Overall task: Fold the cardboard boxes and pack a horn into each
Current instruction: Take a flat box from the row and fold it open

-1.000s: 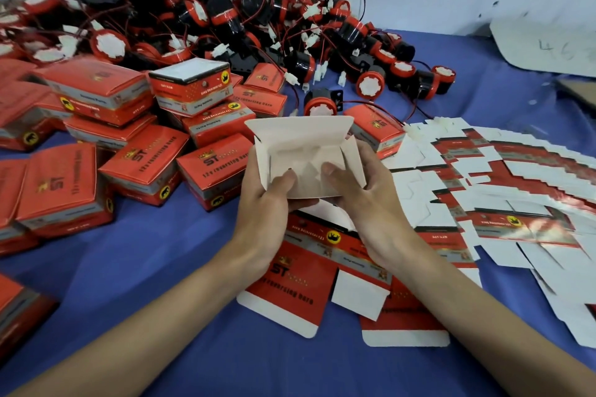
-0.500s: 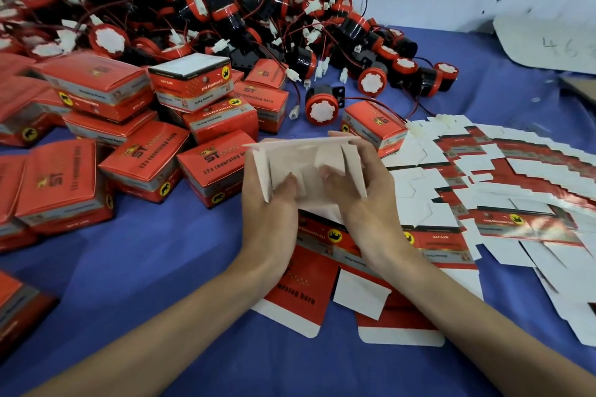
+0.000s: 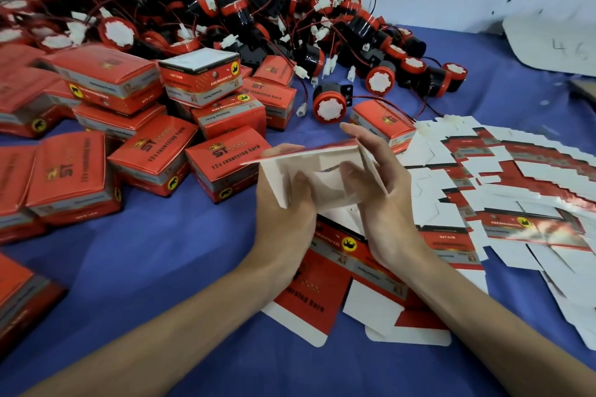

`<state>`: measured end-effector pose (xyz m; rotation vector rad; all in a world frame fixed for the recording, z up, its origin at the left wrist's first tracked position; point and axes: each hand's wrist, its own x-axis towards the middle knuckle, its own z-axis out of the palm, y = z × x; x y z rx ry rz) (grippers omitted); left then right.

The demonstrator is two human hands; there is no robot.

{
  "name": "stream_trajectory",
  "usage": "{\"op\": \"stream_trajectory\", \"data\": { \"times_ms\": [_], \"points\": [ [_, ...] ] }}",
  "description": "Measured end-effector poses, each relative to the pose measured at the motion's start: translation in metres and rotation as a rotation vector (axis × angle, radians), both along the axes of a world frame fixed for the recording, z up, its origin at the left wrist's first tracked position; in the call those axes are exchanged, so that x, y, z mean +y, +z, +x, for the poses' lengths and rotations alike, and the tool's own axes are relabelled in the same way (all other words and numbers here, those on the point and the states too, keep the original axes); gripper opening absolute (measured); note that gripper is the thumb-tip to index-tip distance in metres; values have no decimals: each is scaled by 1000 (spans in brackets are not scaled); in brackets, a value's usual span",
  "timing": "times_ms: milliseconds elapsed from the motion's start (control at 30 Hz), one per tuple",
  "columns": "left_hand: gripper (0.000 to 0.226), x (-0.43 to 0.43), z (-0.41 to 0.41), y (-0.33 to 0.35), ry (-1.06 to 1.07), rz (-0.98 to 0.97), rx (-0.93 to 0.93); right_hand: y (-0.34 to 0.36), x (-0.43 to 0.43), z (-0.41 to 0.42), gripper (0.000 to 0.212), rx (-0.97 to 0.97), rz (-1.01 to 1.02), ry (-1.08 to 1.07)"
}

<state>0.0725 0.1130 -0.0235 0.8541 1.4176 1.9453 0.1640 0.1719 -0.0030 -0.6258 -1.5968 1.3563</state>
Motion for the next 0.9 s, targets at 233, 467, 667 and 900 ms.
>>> {"op": "stream_trajectory", "data": {
  "times_ms": [233, 467, 667, 900],
  "points": [
    [26, 2, -6, 1, -38, 138, 129, -1, 9, 3, 46, -68, 78, 39],
    [37, 0, -5, -1, -93, 13, 261, -8, 7, 0, 24, -152, 140, -270],
    [86, 2, -23, 10, -99, 14, 646, 17, 24, 18, 46, -402, -146, 188],
    [84, 5, -43, 2, 4, -92, 727, 41, 88, -16, 28, -592, 432, -294]
  ]
}}
